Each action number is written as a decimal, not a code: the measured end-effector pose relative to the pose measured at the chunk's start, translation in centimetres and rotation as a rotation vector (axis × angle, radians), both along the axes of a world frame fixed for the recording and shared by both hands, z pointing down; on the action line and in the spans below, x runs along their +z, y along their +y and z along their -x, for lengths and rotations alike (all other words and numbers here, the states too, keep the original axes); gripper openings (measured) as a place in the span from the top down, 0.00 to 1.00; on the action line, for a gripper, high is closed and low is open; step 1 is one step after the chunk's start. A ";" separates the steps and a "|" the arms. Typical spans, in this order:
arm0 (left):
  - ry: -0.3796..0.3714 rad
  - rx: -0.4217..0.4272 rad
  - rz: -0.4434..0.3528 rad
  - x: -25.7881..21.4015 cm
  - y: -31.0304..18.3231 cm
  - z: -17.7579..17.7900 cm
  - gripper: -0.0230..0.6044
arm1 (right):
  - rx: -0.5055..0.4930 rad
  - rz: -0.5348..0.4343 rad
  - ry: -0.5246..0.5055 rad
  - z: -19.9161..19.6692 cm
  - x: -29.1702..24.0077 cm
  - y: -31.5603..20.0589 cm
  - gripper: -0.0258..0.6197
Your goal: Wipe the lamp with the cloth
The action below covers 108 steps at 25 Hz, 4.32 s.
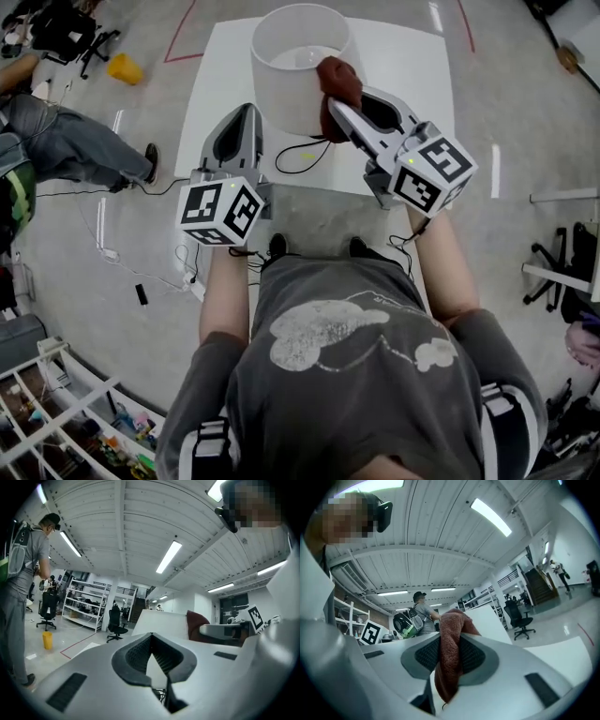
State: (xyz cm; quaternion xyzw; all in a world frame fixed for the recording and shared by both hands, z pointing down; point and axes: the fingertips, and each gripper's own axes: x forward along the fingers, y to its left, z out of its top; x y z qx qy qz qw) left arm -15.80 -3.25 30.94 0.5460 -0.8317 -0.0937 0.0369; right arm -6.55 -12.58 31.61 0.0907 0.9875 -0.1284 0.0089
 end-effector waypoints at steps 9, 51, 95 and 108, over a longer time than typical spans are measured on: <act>0.045 0.157 0.015 2.8 -1.8 0.5 0.95 | 0.154 -0.001 0.119 -1.6 4.3 -0.2 0.82; 0.076 0.502 0.004 2.6 2.8 4.8 0.95 | 0.543 -0.025 0.111 2.4 1.6 4.5 0.82; 0.083 0.811 -0.057 1.3 6.8 15.4 0.95 | 0.937 -0.084 0.083 8.6 -1.5 7.7 0.82; 0.108 0.818 0.006 2.8 4.0 15.5 0.95 | 0.868 0.023 0.196 11.6 5.8 7.9 0.82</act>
